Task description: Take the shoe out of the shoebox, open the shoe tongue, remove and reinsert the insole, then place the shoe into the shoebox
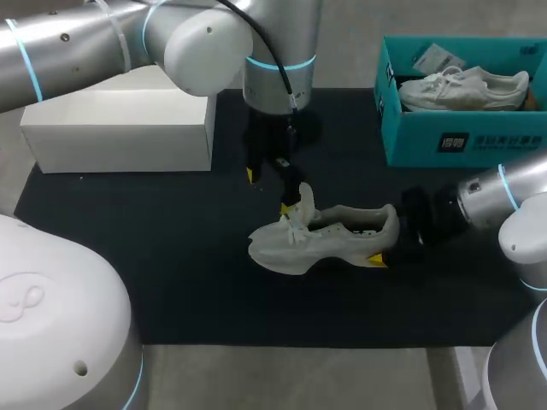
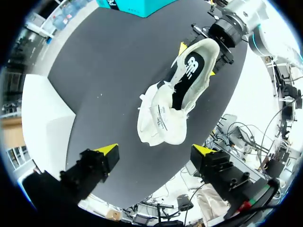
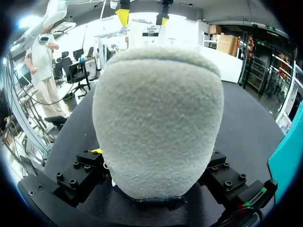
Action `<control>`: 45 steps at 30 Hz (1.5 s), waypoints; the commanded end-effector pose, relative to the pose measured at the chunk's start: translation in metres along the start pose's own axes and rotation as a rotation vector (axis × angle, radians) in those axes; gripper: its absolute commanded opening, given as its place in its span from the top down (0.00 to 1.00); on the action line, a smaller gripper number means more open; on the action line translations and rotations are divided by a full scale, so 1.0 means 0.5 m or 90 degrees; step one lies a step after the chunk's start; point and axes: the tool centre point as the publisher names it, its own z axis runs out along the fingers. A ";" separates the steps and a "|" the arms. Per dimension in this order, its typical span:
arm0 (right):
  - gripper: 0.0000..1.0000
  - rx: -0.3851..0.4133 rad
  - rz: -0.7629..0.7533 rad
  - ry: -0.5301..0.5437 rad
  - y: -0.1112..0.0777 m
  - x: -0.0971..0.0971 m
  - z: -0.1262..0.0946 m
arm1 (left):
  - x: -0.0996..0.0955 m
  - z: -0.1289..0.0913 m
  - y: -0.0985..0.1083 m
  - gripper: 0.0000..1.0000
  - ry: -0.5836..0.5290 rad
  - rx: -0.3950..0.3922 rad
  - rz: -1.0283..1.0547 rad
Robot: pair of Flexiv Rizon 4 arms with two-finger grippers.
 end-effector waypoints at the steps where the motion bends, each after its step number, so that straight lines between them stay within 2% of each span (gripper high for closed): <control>1: 1.00 0.002 0.000 -0.001 -0.007 0.002 0.005 | 0.003 -0.011 0.000 0.00 -0.042 0.127 0.675; 7: 1.00 0.002 0.000 -0.001 -0.007 0.002 0.005 | 0.003 -0.011 0.000 0.00 -0.049 0.148 0.786; 13: 1.00 0.002 0.000 -0.001 -0.007 0.002 0.005 | 0.003 -0.011 0.000 0.00 -0.049 0.148 0.786; 16: 1.00 0.002 0.000 -0.001 -0.007 0.002 0.005 | -0.022 -0.013 0.027 0.00 -0.045 0.207 0.713; 17: 1.00 0.002 0.000 -0.001 -0.007 0.002 0.005 | -0.023 -0.015 0.029 0.00 -0.046 0.198 0.696; 19: 1.00 0.002 0.000 -0.001 -0.007 0.002 0.005 | -0.027 -0.022 0.030 1.00 -0.052 0.201 0.661; 32: 1.00 0.002 0.000 -0.001 -0.007 0.002 0.005 | 0.033 -0.062 -0.018 1.00 -0.083 0.182 0.586; 38: 1.00 0.002 0.000 -0.001 -0.007 0.002 0.005 | 0.054 -0.064 -0.039 1.00 -0.066 0.190 0.572; 40: 1.00 0.002 0.000 -0.001 -0.007 0.002 0.005 | 0.065 -0.067 -0.048 1.00 -0.039 0.209 0.583; 45: 1.00 0.002 0.000 -0.001 -0.007 0.002 0.005 | 0.065 -0.067 -0.048 1.00 -0.039 0.209 0.583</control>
